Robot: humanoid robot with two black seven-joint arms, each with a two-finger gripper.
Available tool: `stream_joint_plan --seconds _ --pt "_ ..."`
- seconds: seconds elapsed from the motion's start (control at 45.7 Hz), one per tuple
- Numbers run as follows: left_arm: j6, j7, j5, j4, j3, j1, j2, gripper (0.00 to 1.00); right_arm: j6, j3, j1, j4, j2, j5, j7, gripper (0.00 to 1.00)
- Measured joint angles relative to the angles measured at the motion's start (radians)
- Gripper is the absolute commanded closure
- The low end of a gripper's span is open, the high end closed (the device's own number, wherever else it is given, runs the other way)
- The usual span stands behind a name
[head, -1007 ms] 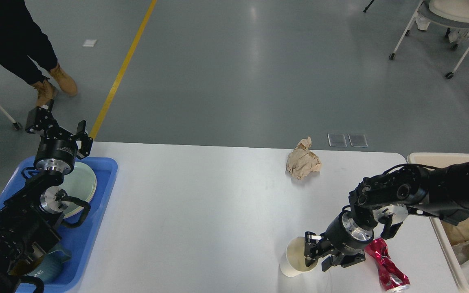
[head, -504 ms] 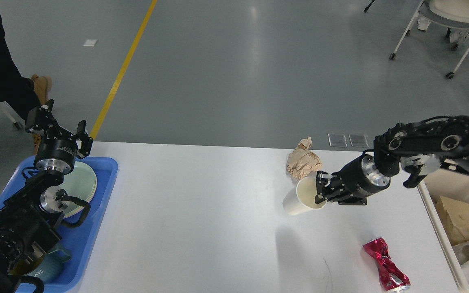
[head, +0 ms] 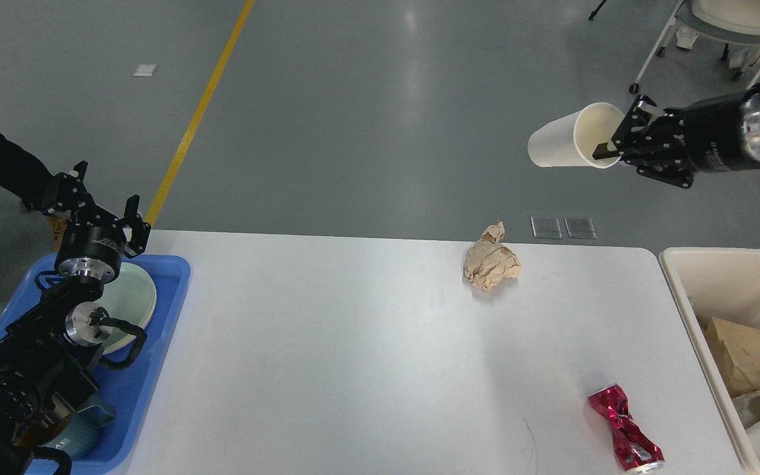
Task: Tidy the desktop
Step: 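Lift the white paper cup and drop it into the white bin, then swing the right gripper over and down to the crumpled brown paper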
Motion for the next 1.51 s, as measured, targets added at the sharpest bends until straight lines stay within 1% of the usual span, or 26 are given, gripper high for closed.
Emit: stream_joint_plan --seconds 0.131,0.285,0.438,0.591,0.613,0.635,0.679,0.701,0.81,0.898,1.139,1.27,1.379,1.511 --pt "0.000 0.000 0.000 0.000 0.000 0.000 0.000 0.04 -0.012 -0.009 -0.055 -0.129 -0.017 0.001 0.000 1.00" --pt "0.000 0.000 0.000 0.000 0.000 0.000 0.000 0.04 -0.035 0.005 -0.243 -0.329 -0.022 0.008 0.000 1.00" --pt "0.000 0.000 0.000 0.000 0.000 0.000 0.000 0.04 -0.149 0.014 -0.472 -0.502 -0.016 0.069 0.000 1.00" --pt "0.000 0.000 0.000 0.000 0.000 0.000 0.000 0.04 -0.252 0.014 -0.668 -0.579 -0.001 0.093 0.001 1.00" --pt "0.000 0.000 0.000 0.000 0.000 0.000 0.000 0.04 -0.264 0.013 -0.696 -0.591 0.008 0.093 0.001 0.90" --pt "0.000 0.000 0.000 0.000 0.000 0.000 0.000 0.04 -0.273 0.012 -0.720 -0.604 0.018 0.093 0.002 0.66" --pt "0.000 0.000 0.000 0.000 0.000 0.000 0.000 0.04 -0.288 0.011 -0.771 -0.636 0.044 0.093 0.001 0.14" --pt "0.000 0.000 0.000 0.000 0.000 0.000 0.000 0.04 -0.294 0.011 -0.792 -0.653 0.056 0.093 0.002 0.00" --pt "0.000 0.000 0.000 0.000 0.000 0.000 0.000 0.04 -0.325 0.012 -0.876 -0.757 0.129 0.098 0.002 0.00" --pt "0.000 0.000 0.000 0.000 0.000 0.000 0.000 0.04 -0.335 0.013 -0.924 -0.807 0.185 0.101 0.002 0.00" --pt "0.000 0.000 0.000 0.000 0.000 0.000 0.000 0.04 -0.340 0.011 -0.957 -0.824 0.216 0.103 0.002 0.00" --pt "0.000 0.000 0.001 0.000 0.000 0.000 0.000 0.04 -0.331 -0.026 -0.845 -0.813 0.232 0.104 0.002 0.00" --pt "0.000 0.000 0.000 0.000 0.000 0.000 0.000 0.04 -0.324 -0.163 -0.699 -0.806 0.266 0.104 0.002 0.00" --pt "0.000 0.000 0.000 0.000 0.000 0.000 0.000 0.04 -0.319 -0.358 -0.507 -0.762 0.343 0.104 0.003 0.00"
